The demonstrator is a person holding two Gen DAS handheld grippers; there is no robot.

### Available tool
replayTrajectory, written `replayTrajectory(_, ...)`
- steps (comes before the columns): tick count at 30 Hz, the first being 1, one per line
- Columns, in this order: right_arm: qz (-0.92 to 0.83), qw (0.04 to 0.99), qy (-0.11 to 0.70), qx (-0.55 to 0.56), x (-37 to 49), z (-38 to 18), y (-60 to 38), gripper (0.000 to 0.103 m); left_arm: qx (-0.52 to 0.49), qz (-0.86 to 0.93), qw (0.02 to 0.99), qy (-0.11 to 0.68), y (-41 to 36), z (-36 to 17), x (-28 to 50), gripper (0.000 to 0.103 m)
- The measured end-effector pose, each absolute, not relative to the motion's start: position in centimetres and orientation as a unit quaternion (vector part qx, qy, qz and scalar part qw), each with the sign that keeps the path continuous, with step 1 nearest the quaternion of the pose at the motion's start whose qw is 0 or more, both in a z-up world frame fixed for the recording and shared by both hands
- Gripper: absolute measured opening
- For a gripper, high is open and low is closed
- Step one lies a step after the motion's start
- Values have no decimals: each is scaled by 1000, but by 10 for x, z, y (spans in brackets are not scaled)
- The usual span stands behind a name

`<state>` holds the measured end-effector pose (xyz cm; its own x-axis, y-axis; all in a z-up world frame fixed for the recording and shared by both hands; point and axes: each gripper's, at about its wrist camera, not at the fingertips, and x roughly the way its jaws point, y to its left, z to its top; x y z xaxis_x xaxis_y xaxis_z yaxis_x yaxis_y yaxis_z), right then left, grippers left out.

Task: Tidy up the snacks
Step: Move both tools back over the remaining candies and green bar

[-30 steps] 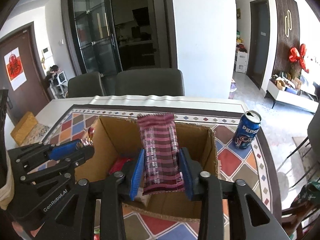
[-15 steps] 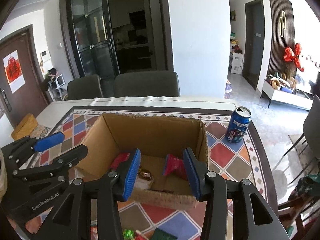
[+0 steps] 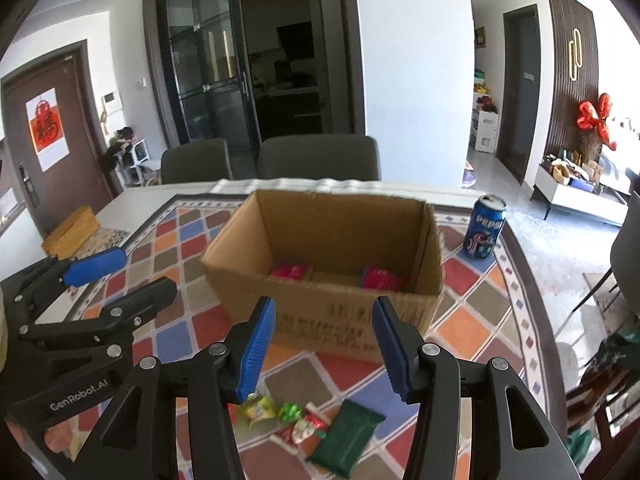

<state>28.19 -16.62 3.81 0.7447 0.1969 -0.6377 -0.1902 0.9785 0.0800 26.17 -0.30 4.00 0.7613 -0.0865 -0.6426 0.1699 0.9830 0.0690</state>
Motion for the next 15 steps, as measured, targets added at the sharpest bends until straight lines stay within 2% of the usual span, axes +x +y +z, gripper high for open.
replayTrajectory(15, 111, 910, 400, 4, 247, -8, -154, 52, 35, -71, 917, 390, 12, -8, 227, 65)
